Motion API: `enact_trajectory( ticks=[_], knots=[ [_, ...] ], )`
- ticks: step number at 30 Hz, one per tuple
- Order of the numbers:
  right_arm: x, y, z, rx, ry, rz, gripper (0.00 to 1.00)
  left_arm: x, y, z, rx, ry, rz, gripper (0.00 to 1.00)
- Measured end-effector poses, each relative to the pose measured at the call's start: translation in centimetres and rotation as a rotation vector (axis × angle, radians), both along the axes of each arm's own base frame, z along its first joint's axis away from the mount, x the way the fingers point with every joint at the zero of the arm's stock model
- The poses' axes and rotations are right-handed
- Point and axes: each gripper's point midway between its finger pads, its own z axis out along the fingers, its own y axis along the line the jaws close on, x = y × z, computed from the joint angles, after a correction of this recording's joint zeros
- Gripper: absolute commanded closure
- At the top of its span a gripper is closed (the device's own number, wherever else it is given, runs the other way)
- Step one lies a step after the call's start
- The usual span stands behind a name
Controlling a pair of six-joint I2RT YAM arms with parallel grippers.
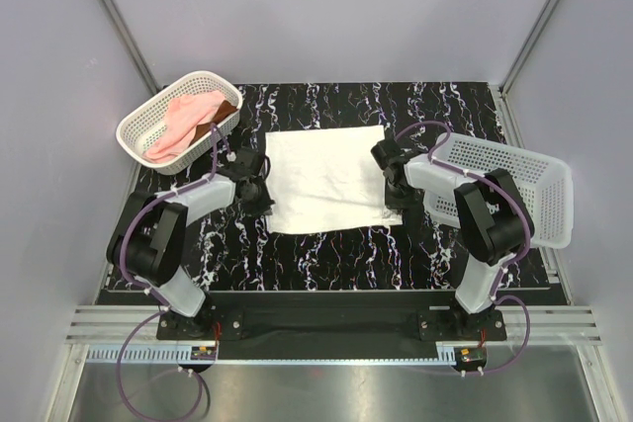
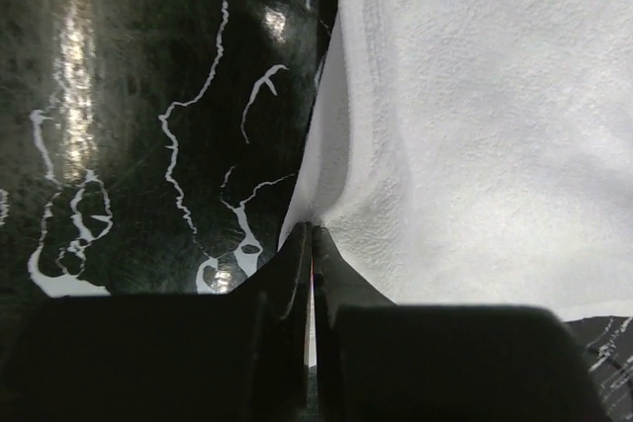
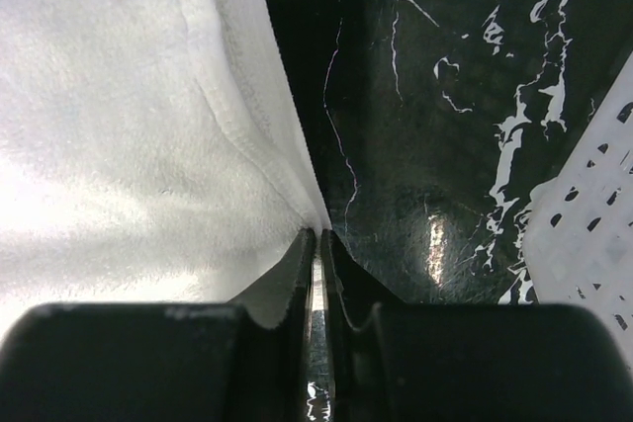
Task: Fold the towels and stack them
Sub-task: Fold the towel
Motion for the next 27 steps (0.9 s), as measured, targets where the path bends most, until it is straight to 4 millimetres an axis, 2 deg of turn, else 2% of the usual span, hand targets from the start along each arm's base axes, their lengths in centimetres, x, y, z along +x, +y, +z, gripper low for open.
enact_trajectory(
  ticks=[3, 9, 11, 16, 19, 24, 27],
  knots=[
    [-0.1, 0.4, 0.0, 0.025, -0.001, -0.001, 0.87, 0.1, 0.8, 0.1, 0.051, 0.004, 0.005, 1.00],
    [-1.2, 2.5, 0.0, 0.140, -0.028, -0.014, 0.86, 0.0, 2.9, 0.1, 0.160, 0.015, 0.022, 1.00],
    [-1.6, 3.1, 0.0, 0.164, -0.030, -0.013, 0.86, 0.0, 3.5, 0.1, 0.178, 0.020, 0.028, 0.96],
    [-2.0, 3.7, 0.0, 0.205, -0.032, -0.028, 0.83, 0.0, 5.1, 0.2, 0.201, 0.042, 0.040, 0.67],
    [-2.0, 3.8, 0.0, 0.212, -0.033, -0.034, 0.76, -0.2, 5.8, 0.8, 0.211, 0.046, 0.040, 0.65],
    [-2.2, 3.8, 0.0, 0.211, -0.028, -0.038, 0.68, -0.5, 4.9, 2.9, 0.191, -0.005, 0.000, 0.64],
    [-2.6, 3.6, 0.3, 0.197, -0.004, -0.039, 0.65, -0.7, 3.9, 3.2, 0.161, -0.023, -0.027, 0.63]
  ],
)
